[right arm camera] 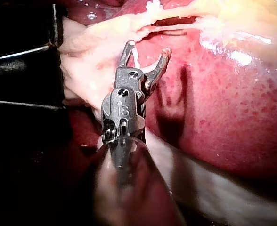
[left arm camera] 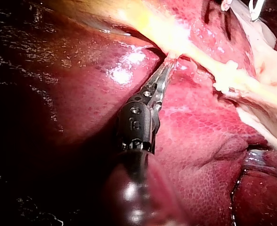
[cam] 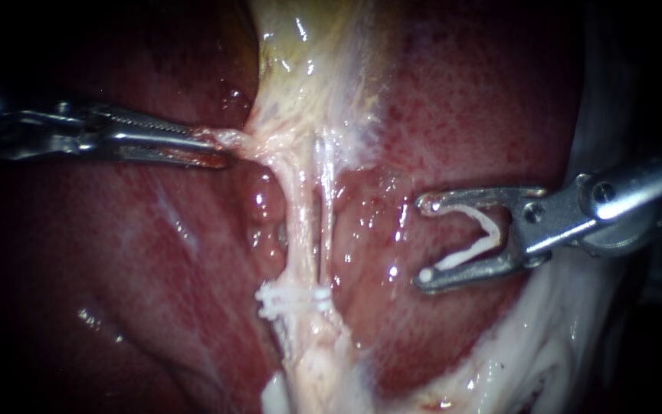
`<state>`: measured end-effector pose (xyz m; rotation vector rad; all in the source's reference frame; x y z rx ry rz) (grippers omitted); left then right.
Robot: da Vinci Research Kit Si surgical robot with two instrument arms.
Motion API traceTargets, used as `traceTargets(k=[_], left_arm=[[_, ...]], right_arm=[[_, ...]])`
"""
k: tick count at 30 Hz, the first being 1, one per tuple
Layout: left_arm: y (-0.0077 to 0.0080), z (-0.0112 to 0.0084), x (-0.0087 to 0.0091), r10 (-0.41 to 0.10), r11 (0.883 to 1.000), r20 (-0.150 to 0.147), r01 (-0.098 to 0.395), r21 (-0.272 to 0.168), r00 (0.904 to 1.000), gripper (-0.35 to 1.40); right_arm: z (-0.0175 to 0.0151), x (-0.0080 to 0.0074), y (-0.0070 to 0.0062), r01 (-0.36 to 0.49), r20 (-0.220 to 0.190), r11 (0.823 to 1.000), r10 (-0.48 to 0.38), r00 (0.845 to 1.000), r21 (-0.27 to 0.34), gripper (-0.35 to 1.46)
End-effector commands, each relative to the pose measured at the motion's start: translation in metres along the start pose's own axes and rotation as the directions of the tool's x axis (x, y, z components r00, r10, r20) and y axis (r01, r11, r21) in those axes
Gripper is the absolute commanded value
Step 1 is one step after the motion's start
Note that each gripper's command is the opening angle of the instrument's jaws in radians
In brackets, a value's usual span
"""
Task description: Clipping third clip left tube
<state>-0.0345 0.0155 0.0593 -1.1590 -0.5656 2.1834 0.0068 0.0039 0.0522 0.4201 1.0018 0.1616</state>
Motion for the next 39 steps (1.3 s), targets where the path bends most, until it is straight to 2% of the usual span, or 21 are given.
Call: traceTargets(k=[1, 5, 10, 13, 17, 21, 24, 28, 33, 36, 39], left_arm=[[0.0000, -0.0002, 0.0002, -0.001, 1.000, 0.000, 0.001, -0.002, 1.0000, -0.35], [0.0002, -0.0024, 0.0017, -0.009, 1.000, 0.002, 0.009, -0.002, 1.0000, -0.35], [0.0001, -0.0060, 0.0038, -0.012, 1.000, -0.031, 0.013, 0.017, 0.9994, -0.35], [0.0001, -0.0073, 0.0045, -0.012, 1.000, -0.044, 0.013, 0.025, 0.9990, -0.35], [0.0003, -0.0073, 0.0045, -0.008, 1.000, -0.045, 0.009, 0.030, 0.9990, -0.35], [0.0003, -0.0070, 0.0044, -0.007, 0.999, -0.045, 0.009, 0.033, 0.9990, -0.35], [0.0003, -0.0070, 0.0045, -0.007, 0.999, -0.045, 0.009, 0.033, 0.9990, -0.35], [0.0003, -0.0070, 0.0044, -0.007, 0.999, -0.045, 0.009, 0.033, 0.9990, -0.35], [0.0003, -0.0069, 0.0044, -0.007, 0.999, -0.045, 0.008, 0.033, 0.9990, -0.35], [0.0002, -0.0069, 0.0043, -0.006, 0.999, -0.045, 0.008, 0.033, 0.9990, -0.35], [0.0002, -0.0069, 0.0043, -0.006, 0.999, -0.045, 0.008, 0.033, 0.9990, -0.35]], right_arm=[[0.0000, -0.0001, 0.0000, -0.001, 0.000, 1.000, 0.001, 1.000, 0.000, 0.50], [0.0001, 0.0000, 0.0000, -0.001, 0.000, 1.000, 0.001, 1.000, -0.001, 0.50], [0.0002, 0.0001, 0.0000, -0.001, 0.000, 1.000, 0.001, 1.000, -0.001, 0.50], [0.0006, 0.0004, 0.0001, -0.002, 0.004, 1.000, 0.003, 1.000, -0.006, 0.50], [0.0023, 0.0013, 0.0002, -0.007, -0.006, 1.000, 0.007, 1.000, 0.011, 0.50], [0.0049, 0.0022, 0.0005, -0.086, -0.042, 0.996, 0.087, 0.995, 0.028, 0.50], [0.0072, 0.0029, 0.0007, -0.155, -0.075, 0.986, 0.159, 0.984, 0.053, 0.50], [0.0103, 0.0034, 0.0011, -0.220, -0.088, 0.973, 0.226, 0.970, 0.069, 0.50], [0.0132, 0.0026, 0.0016, -0.288, -0.099, 0.952, 0.299, 0.949, 0.107, 0.50], [0.0143, 0.0015, 0.0022, -0.329, -0.099, 0.937, 0.341, 0.935, 0.115, 0.50], [0.0146, 0.0004, 0.0029, -0.348, -0.096, 0.930, 0.359, 0.928, 0.114, 0.50]])
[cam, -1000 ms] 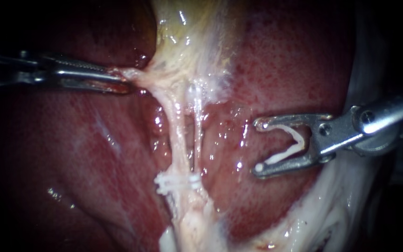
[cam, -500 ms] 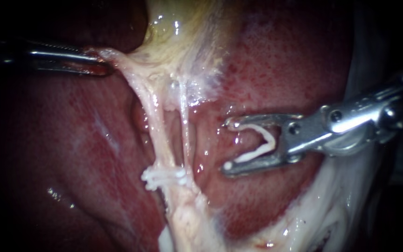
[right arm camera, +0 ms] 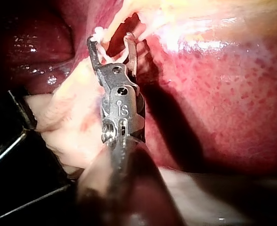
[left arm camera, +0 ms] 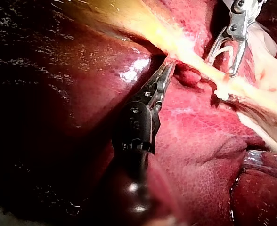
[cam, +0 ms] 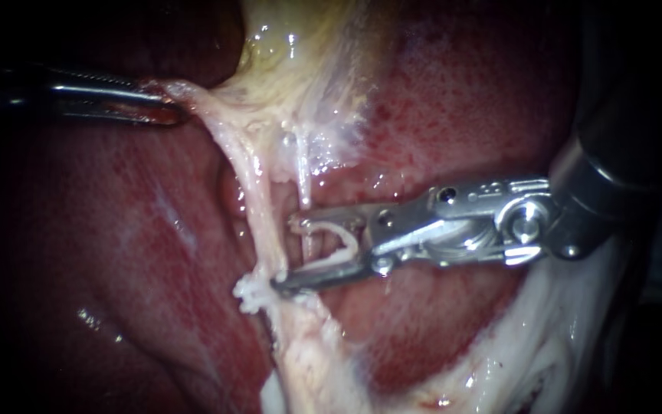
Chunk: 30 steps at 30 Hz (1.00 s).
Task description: Clipping third clip left tube
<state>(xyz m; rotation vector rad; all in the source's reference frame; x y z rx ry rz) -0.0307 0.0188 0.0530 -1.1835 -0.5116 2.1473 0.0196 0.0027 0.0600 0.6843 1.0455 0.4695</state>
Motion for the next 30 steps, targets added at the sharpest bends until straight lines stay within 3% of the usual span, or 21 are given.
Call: traceTargets(k=[1, 9, 19, 30], left_arm=[[0.0000, 0.0000, 0.0000, 0.000, 1.000, 0.000, 0.000, 0.000, 1.0000, -0.35], [-0.0001, 0.0001, -0.0001, 0.001, 1.000, 0.000, -0.001, 0.000, 1.0000, -0.35], [0.0000, 0.0001, -0.0001, 0.001, 1.000, 0.000, -0.001, 0.000, 1.0000, -0.35], [0.0000, 0.0002, -0.0001, 0.001, 1.000, 0.000, -0.001, 0.001, 1.0000, -0.35]], right_arm=[[-0.0001, -0.0003, 0.0003, -0.007, 0.000, 1.000, 0.007, 1.000, 0.003, 0.50], [-0.0001, -0.0008, 0.0019, -0.056, -0.042, 0.997, 0.058, 0.997, 0.044, 0.50], [0.0027, 0.0009, 0.0014, -0.109, -0.108, 0.979, 0.129, 0.986, 0.172, 0.50], [0.0052, 0.0028, 0.0007, -0.116, -0.163, 0.972, 0.151, 0.975, 0.204, 0.50]])
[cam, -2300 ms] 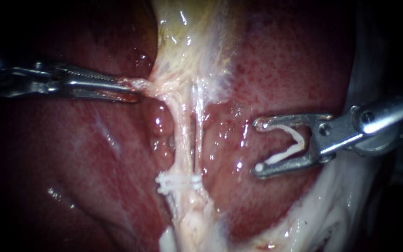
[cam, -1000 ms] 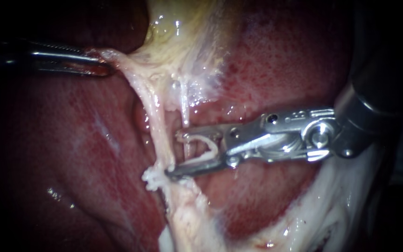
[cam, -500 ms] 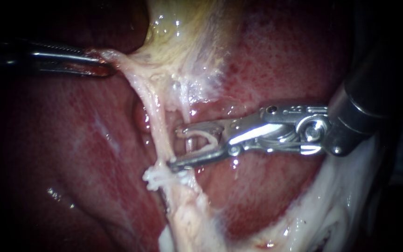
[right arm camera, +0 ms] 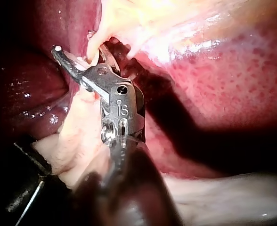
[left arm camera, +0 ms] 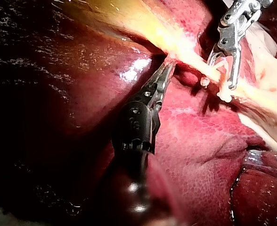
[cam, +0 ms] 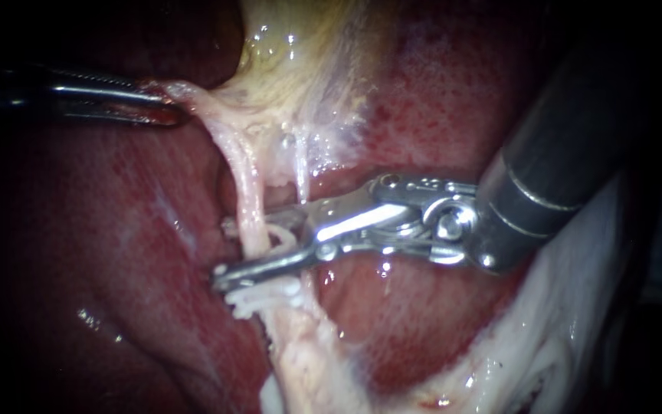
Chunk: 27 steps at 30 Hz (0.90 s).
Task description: Clipping third clip left tube
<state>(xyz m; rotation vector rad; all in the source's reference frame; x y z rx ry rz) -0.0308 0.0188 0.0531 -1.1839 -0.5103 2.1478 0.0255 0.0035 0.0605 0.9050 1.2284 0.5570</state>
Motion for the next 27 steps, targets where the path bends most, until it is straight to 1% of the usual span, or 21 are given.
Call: traceTargets(k=[1, 5, 9, 12, 16, 17, 19, 23, 27], left_arm=[[0.0000, 0.0000, 0.0000, 0.000, 1.000, 0.000, 0.000, 0.000, 1.0000, -0.35], [0.0000, 0.0000, 0.0000, 0.000, 1.000, 0.000, 0.000, 0.000, 1.0000, -0.35], [0.0000, 0.0001, 0.0000, 0.000, 1.000, 0.000, 0.000, 0.001, 1.0000, -0.35], [0.0000, 0.0001, 0.0000, 0.000, 1.000, 0.000, 0.000, 0.001, 1.0000, -0.35], [0.0000, 0.0001, 0.0000, 0.000, 1.000, 0.000, 0.000, 0.001, 1.0000, -0.35], [0.0000, 0.0001, 0.0000, 0.000, 1.000, 0.000, 0.000, 0.001, 1.0000, -0.35], [0.0000, 0.0001, 0.0000, 0.000, 1.000, 0.000, 0.000, 0.001, 1.0000, -0.35], [0.0000, 0.0001, 0.0000, 0.000, 1.000, 0.000, 0.000, 0.001, 1.0000, -0.35], [0.0000, 0.0002, 0.0000, 0.000, 1.000, 0.000, 0.000, 0.001, 1.0000, -0.35]], right_arm=[[0.0000, 0.0002, -0.0002, -0.006, -0.012, 1.000, 0.006, 1.000, 0.004, 0.50], [-0.0003, 0.0015, -0.0010, -0.017, -0.043, 1.000, 0.018, 0.999, 0.018, 0.50], [-0.0007, 0.0029, -0.0016, -0.024, -0.057, 0.999, 0.025, 0.998, 0.026, 0.49], [-0.0008, 0.0034, -0.0019, -0.027, -0.058, 0.999, 0.028, 0.998, 0.028, 0.47], [-0.0010, 0.0034, -0.0021, -0.027, -0.057, 0.999, 0.029, 0.998, 0.030, 0.41], [-0.0011, 0.0034, -0.0021, -0.027, -0.057, 0.999, 0.029, 0.998, 0.030, 0.37], [-0.0014, 0.0033, -0.0022, -0.027, -0.056, 0.999, 0.028, 0.998, 0.032, 0.24], [-0.0021, 0.0031, -0.0025, -0.027, -0.054, 0.999, 0.028, 0.998, 0.036, -0.17], [-0.0022, 0.0030, -0.0026, -0.050, -0.054, 0.998, 0.052, 0.997, 0.038, -0.35]])
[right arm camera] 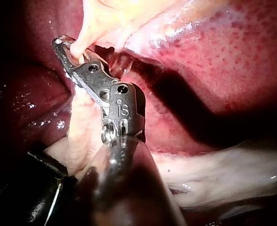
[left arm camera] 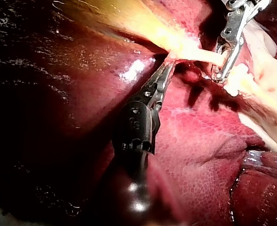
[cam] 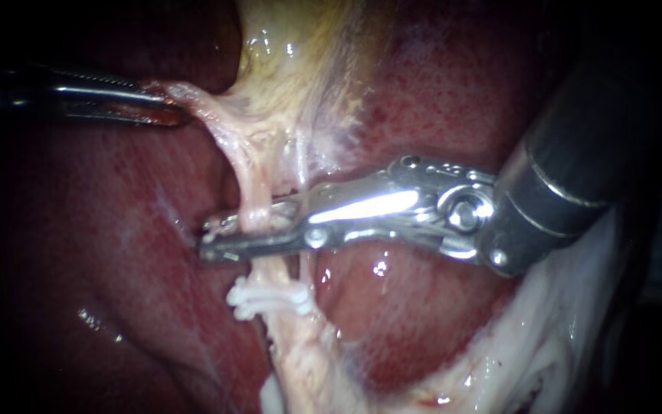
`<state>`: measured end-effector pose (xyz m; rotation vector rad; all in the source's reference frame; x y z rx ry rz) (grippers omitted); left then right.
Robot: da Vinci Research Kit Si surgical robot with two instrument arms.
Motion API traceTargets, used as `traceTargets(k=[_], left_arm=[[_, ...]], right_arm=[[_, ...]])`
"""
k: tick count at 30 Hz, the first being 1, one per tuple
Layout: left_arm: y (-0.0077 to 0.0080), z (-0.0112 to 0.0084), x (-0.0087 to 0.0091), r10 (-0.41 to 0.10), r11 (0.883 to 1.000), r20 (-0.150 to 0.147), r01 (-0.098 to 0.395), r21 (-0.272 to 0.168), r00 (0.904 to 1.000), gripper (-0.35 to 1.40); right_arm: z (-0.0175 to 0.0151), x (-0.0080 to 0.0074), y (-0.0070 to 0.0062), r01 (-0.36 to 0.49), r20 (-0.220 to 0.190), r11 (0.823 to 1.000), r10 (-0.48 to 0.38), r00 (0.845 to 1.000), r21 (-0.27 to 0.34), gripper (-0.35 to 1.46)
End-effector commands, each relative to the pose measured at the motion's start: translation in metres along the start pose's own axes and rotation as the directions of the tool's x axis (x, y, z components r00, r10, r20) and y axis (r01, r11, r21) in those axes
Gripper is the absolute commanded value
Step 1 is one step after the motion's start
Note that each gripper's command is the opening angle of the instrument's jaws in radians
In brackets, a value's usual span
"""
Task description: Clipping third clip left tube
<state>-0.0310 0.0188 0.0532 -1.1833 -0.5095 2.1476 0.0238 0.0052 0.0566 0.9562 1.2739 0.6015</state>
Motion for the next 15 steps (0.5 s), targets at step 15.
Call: traceTargets(k=[15], left_arm=[[-0.0001, 0.0001, 0.0000, 0.000, 1.000, 0.000, 0.000, 0.000, 1.0000, -0.35]], right_arm=[[0.0001, -0.0008, 0.0003, -0.101, 0.009, 0.995, 0.101, 0.995, 0.013, -0.35]])
